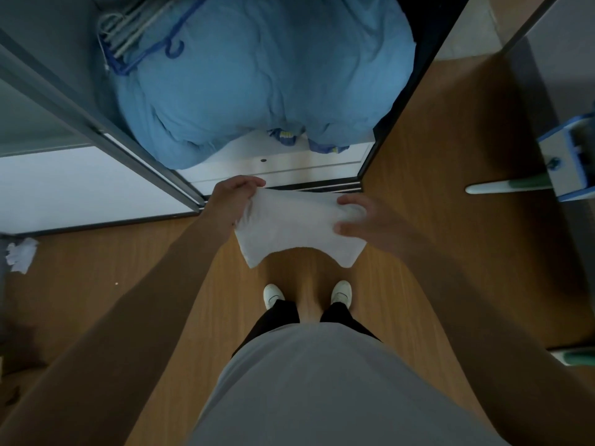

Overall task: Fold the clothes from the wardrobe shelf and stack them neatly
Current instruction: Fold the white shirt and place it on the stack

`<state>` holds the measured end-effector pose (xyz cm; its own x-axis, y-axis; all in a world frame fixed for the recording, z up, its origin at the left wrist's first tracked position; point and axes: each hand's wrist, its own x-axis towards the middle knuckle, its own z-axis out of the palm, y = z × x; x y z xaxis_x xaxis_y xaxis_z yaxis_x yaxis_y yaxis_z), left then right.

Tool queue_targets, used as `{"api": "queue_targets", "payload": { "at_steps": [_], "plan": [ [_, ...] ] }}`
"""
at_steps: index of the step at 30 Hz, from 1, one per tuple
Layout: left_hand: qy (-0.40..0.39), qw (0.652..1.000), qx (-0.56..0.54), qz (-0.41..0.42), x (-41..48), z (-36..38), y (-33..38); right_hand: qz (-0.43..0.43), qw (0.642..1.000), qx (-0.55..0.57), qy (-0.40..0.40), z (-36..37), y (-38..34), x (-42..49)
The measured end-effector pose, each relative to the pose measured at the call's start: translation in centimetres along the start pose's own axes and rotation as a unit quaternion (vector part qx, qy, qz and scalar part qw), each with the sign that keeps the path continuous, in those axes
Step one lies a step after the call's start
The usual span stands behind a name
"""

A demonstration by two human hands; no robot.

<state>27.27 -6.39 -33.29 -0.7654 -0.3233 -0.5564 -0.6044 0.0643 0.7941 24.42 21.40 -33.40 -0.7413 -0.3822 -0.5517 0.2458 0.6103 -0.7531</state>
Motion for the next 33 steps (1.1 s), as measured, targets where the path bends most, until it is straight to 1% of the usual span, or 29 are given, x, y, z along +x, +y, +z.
{"api": "queue_targets", "payload": {
  "at_steps": [2,3,5,6,7,9,10,11,12,15,17,20,22,24,27,29,31,32,33],
  "plan": [
    [-0.031,0.999,-0.014,-0.01,0.2,-0.8,0.0,-0.02,0.997,-0.078,0.015,0.9,-0.1,0.3],
    [-0.065,0.998,-0.013,-0.011,0.1,-1.2,0.1,-0.028,0.993,-0.111,0.031,1.3,-0.1,0.4],
    [-0.161,0.987,0.01,-0.018,0.3,-2.3,-0.3,-0.036,0.985,-0.158,0.058,2.0,-0.1,0.8],
    [-0.199,0.979,0.046,-0.021,0.2,-2.5,-0.4,-0.039,0.982,-0.169,0.069,2.2,-0.1,0.9],
    [-0.229,0.967,0.109,-0.01,-0.1,-2.6,-0.3,-0.043,0.981,-0.175,0.076,2.3,-0.3,1.0],
    [-0.248,0.929,0.273,0.037,-0.3,-2.5,-0.2,-0.054,0.978,-0.181,0.085,2.4,-0.9,1.3],
    [-0.242,0.907,0.34,0.062,-0.4,-2.4,-0.1,-0.058,0.977,-0.184,0.088,2.3,-1.4,1.4],
    [-0.229,0.892,0.382,0.081,-0.5,-2.4,0.2,-0.061,0.976,-0.187,0.09,2.2,-1.8,1.5],
    [-0.217,0.884,0.403,0.096,-0.5,-2.5,0.4,-0.064,0.975,-0.19,0.094,2.1,-2.3,1.6],
    [-0.157,0.87,0.443,0.144,-0.3,-3.5,1.7,-0.088,0.965,-0.219,0.118,1.2,-4.4,1.7],
    [-0.092,0.861,0.466,0.18,-0.1,-4.6,2.9,-0.111,0.953,-0.253,0.123,0.6,-6.3,2.0],
    [0.001,0.853,0.473,0.22,-0.2,-6.9,5.2,-0.131,0.941,-0.292,0.108,0.2,-9.5,2.8],
    [0.052,0.846,0.474,0.239,-0.4,-8.7,7.1,-0.145,0.923,-0.325,0.15,0.3,-11.9,3.3],
    [0.086,0.834,0.479,0.259,-0.4,-10.7,8.9,-0.157,0.904,-0.328,0.226,0.3,-14.4,3.6],
    [0.137,0.815,0.488,0.281,-0.2,-13.8,11.9,-0.193,0.878,-0.289,0.328,0.0,-18.0,4.3],
    [0.166,0.814,0.473,0.293,0.0,-15.7,14.1,-0.217,0.87,-0.243,0.37,-0.7,-20.6,4.8],
    [0.202,0.817,0.433,0.323,0.1,-17.4,16.4,-0.244,0.866,-0.191,0.394,-1.7,-23.6,5.2],
    [0.212,0.825,0.397,0.342,0.1,-18.1,17.6,-0.264,0.868,-0.148,0.393,-2.3,-25.1,5.4],
    [0.212,0.84,0.35,0.357,0.1,-18.8,18.9,-0.281,0.879,-0.074,0.378,-2.7,-26.7,5.5]
  ]
}}
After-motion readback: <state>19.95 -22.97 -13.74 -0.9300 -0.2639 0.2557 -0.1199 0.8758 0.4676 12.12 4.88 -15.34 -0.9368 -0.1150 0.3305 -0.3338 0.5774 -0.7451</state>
